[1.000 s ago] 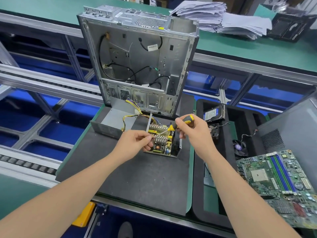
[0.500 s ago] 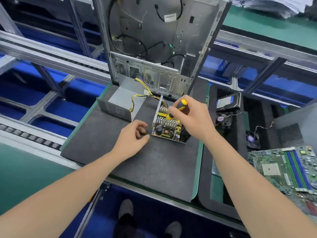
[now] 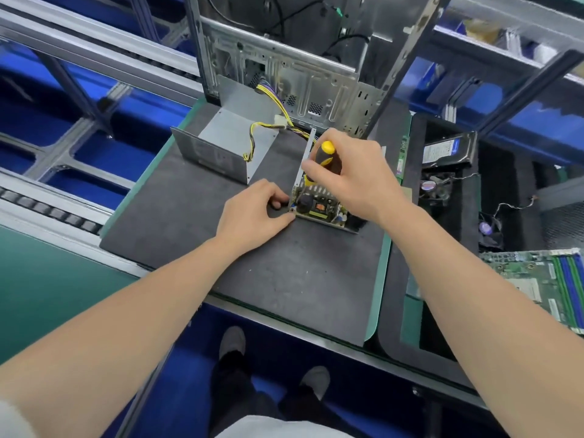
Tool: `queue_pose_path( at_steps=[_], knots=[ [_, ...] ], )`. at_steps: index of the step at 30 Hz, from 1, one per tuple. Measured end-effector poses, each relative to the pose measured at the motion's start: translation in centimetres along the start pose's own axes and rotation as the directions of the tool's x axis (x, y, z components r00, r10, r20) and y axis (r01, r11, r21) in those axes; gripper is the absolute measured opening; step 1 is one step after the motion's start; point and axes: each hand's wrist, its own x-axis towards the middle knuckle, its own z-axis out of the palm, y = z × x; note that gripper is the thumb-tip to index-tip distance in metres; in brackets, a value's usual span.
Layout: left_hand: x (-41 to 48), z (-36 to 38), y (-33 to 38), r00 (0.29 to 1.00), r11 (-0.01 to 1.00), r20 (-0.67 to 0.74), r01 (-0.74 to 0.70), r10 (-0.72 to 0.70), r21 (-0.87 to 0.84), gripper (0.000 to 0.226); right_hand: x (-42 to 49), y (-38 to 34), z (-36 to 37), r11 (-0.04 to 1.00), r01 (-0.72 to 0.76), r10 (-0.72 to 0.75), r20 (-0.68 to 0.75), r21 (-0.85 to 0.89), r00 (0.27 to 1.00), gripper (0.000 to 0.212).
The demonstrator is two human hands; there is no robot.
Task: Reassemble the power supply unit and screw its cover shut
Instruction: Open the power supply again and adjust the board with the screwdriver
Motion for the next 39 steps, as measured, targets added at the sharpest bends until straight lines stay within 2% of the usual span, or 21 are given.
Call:
queue_pose_path(
  at_steps=[14, 25, 28, 32, 34, 35, 37, 39],
  knots=[
    [0.2, 0.0, -0.1, 0.999, 0.999, 0.018, 0.027, -0.026, -0.036, 0.022, -0.2, 0.0, 0.8, 0.999, 0.035, -0.033, 0.078, -0.018, 0.996, 0.021],
    [0.1, -0.3, 0.1, 0.999, 0.998, 0.023, 0.031, -0.030, -0.051, 0.021, -0.1, -0.7, 0.5, 0.981, 0.189, -0.180, 0.195, -0.031, 0.964, 0.022],
    [0.2, -0.3, 0.2, 0.999, 0.999, 0.024, 0.027, -0.026, -0.043, 0.020, 0.4, -1.0, 0.4, 0.984, 0.161, -0.143, 0.207, -0.076, 0.968, 0.028],
    [0.2, -0.1, 0.1, 0.999, 0.999, 0.026, 0.039, -0.038, -0.027, 0.019, 0.7, -1.3, 0.8, 0.981, 0.053, -0.029, 0.130, -0.188, 0.991, 0.047],
    [0.2, 0.0, 0.0, 0.999, 0.999, 0.031, 0.038, -0.037, -0.019, 0.019, 0.7, -1.6, 0.9, 0.959, 0.055, -0.029, 0.098, -0.279, 0.995, 0.053],
    [0.2, 0.1, 0.1, 0.999, 0.999, 0.031, 0.032, -0.031, -0.012, 0.019, 0.8, -1.8, 1.0, 0.961, 0.081, -0.056, 0.099, -0.266, 0.994, 0.046],
    [0.2, 0.1, 0.2, 0.999, 1.000, 0.030, 0.023, -0.023, 0.001, 0.020, 0.9, -2.0, 1.0, 0.982, 0.143, -0.126, 0.130, -0.126, 0.983, 0.025],
    [0.2, 0.1, 0.3, 0.999, 1.000, 0.039, 0.030, -0.030, 0.005, 0.021, 0.8, -2.2, 0.8, 0.980, 0.196, -0.186, 0.184, -0.037, 0.965, 0.022]
  ],
)
